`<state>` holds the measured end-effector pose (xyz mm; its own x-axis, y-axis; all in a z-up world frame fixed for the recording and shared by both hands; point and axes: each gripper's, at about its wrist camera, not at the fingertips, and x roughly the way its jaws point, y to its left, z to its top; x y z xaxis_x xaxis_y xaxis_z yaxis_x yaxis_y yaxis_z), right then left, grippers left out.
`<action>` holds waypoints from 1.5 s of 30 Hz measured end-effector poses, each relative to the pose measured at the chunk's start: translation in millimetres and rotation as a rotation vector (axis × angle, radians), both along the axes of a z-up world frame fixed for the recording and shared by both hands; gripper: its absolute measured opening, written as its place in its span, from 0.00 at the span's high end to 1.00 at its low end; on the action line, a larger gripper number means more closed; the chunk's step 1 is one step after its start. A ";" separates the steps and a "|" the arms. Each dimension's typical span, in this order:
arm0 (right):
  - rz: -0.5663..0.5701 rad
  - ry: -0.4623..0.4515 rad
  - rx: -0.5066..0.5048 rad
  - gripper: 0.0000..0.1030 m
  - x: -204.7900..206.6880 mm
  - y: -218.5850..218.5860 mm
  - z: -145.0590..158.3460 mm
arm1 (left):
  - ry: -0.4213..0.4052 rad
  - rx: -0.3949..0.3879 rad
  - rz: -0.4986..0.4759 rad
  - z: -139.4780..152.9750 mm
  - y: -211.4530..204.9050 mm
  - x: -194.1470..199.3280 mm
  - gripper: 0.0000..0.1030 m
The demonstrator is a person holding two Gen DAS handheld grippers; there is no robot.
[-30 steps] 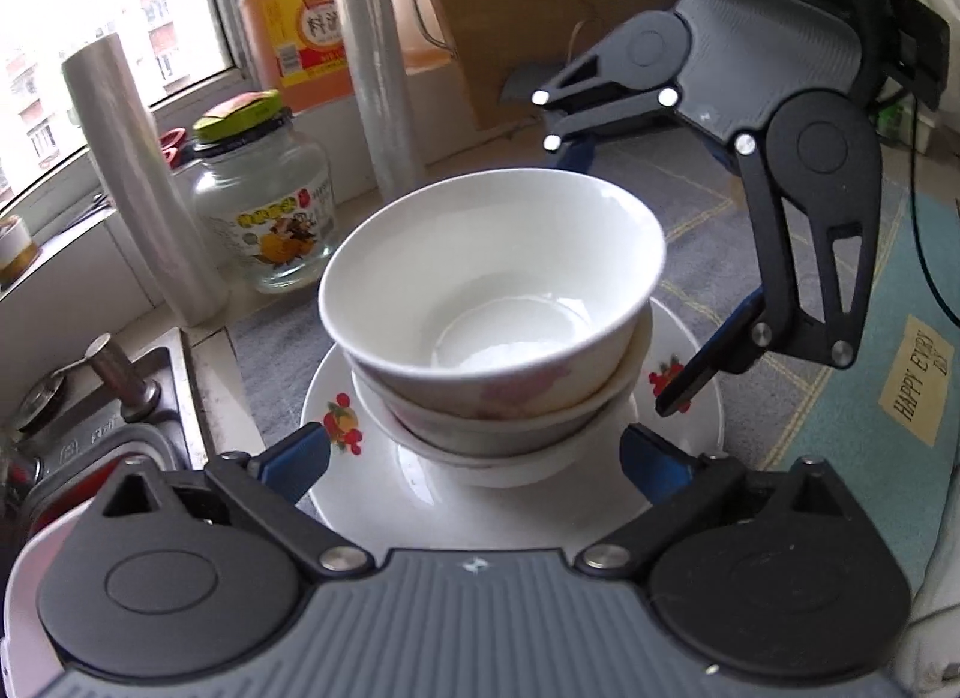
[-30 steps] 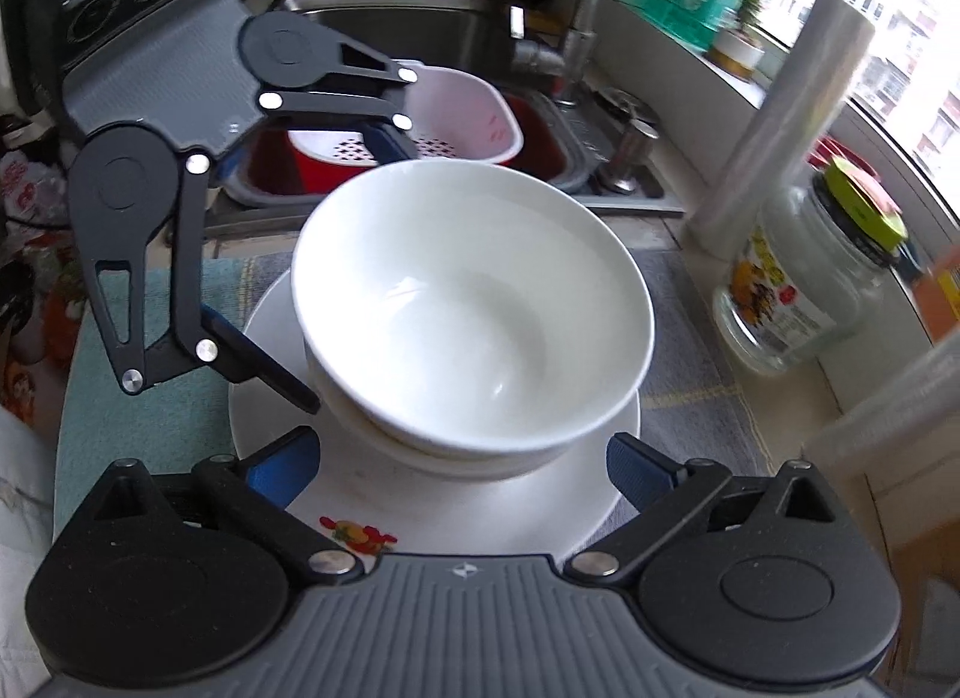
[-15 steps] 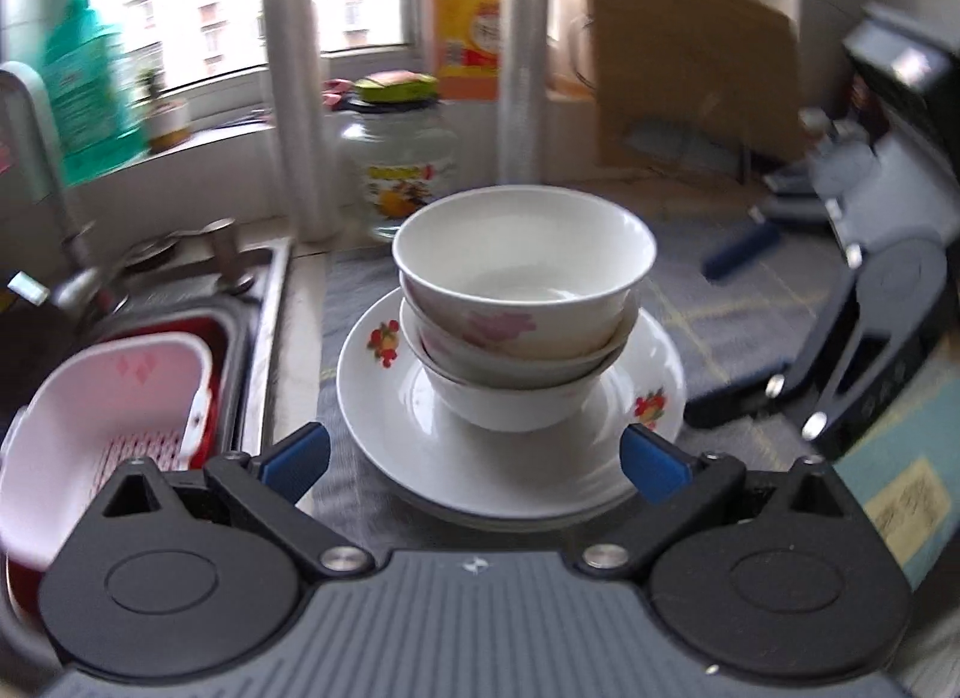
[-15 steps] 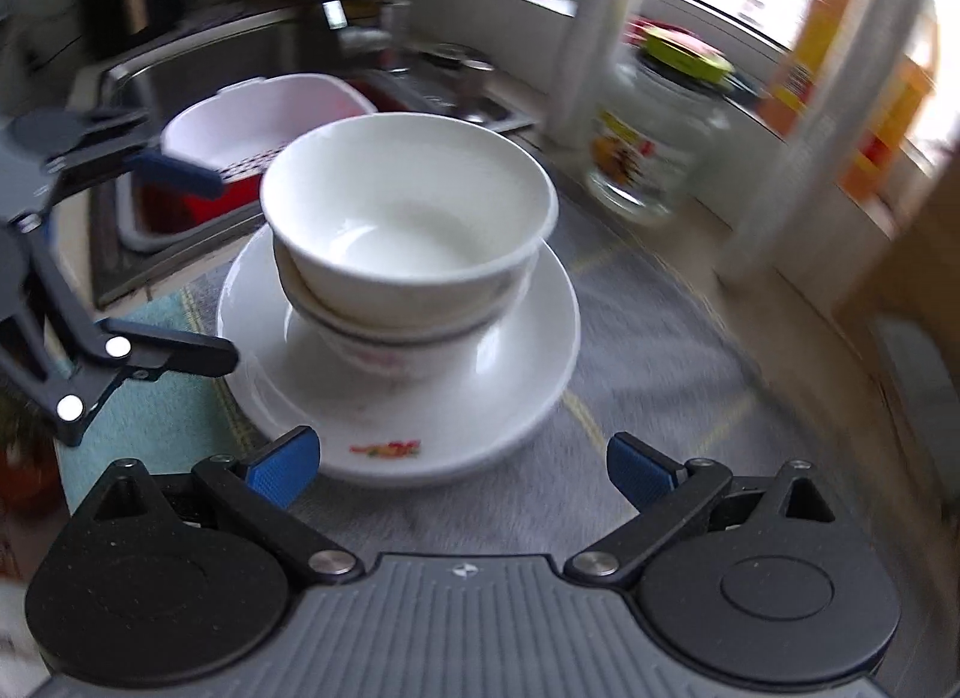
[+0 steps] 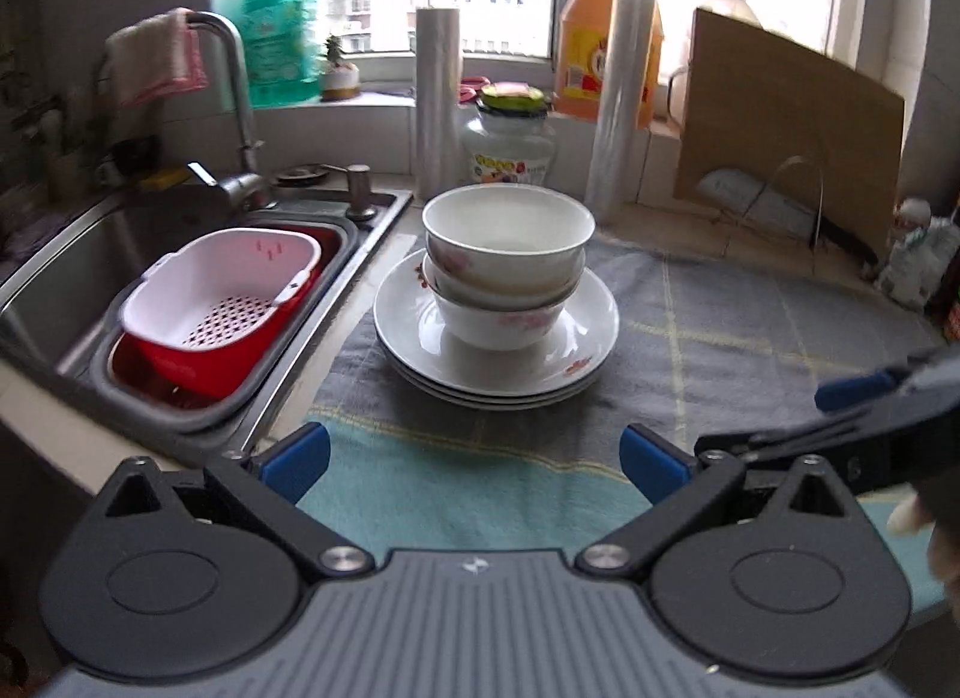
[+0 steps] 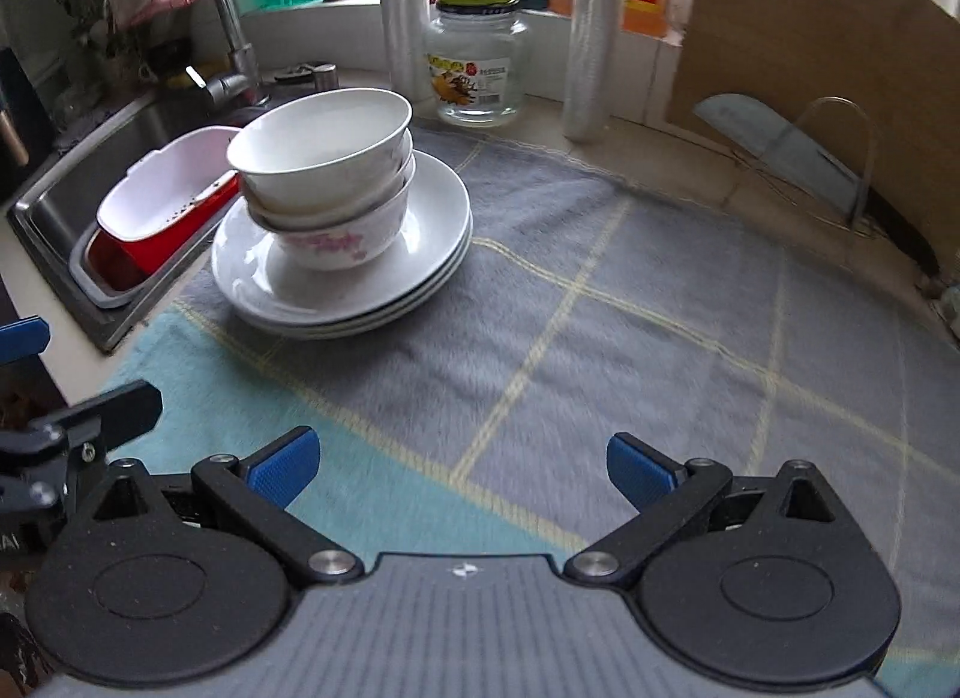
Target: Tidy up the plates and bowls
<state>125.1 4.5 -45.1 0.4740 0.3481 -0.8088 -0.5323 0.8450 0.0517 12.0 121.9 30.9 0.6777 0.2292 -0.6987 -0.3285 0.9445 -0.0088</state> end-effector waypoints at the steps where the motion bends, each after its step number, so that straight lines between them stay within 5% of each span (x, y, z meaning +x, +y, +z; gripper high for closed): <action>1: -0.001 -0.009 0.002 0.00 -6.9 -4.4 2.5 | -0.006 -0.004 0.013 3.7 -3.8 -5.2 0.01; 13: -0.012 -0.111 0.047 0.00 -54.2 -39.5 36.4 | -0.068 0.039 0.060 30.2 -44.7 -41.0 0.01; 45: -0.043 -0.141 0.060 0.00 -59.0 -49.3 45.7 | -0.065 0.041 0.065 38.8 -53.8 -43.5 0.01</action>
<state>66.1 -44.8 0.7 0.5971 0.3704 -0.7115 -0.5009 0.8650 0.0300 -31.4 68.1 69.7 0.7044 0.3012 -0.6427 -0.3887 0.9214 0.0058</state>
